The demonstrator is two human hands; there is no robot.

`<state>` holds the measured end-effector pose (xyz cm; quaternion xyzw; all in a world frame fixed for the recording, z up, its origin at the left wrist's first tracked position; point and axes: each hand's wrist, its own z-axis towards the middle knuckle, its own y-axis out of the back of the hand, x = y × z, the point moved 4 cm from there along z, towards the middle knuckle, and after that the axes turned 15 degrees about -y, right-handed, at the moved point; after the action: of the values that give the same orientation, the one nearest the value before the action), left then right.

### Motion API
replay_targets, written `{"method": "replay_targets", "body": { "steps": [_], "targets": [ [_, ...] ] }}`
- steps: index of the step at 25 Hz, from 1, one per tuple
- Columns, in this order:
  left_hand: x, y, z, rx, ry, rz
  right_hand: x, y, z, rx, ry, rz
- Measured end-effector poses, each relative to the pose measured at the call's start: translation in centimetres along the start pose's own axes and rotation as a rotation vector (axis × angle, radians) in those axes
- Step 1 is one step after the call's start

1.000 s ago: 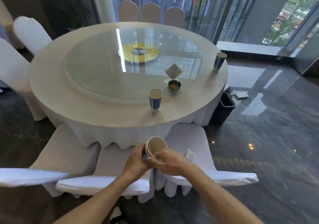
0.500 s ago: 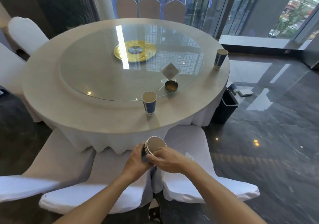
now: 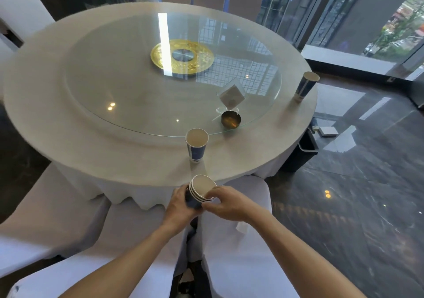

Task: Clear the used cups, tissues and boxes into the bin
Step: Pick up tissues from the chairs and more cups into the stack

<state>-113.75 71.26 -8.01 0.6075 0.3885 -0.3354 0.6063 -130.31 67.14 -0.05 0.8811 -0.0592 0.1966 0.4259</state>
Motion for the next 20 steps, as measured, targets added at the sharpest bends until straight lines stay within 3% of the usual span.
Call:
{"method": "replay_targets", "body": {
  "steps": [13,20],
  "targets": [
    [-1.1,-0.4,-0.2,-0.121,0.159,-0.137,0.1,2.0,3.7,-0.047,0.171,-0.100],
    [0.1,1.5,0.0,-0.168,0.213,-0.196,2.8,4.8,5.6,-0.163,0.164,0.047]
  ]
}}
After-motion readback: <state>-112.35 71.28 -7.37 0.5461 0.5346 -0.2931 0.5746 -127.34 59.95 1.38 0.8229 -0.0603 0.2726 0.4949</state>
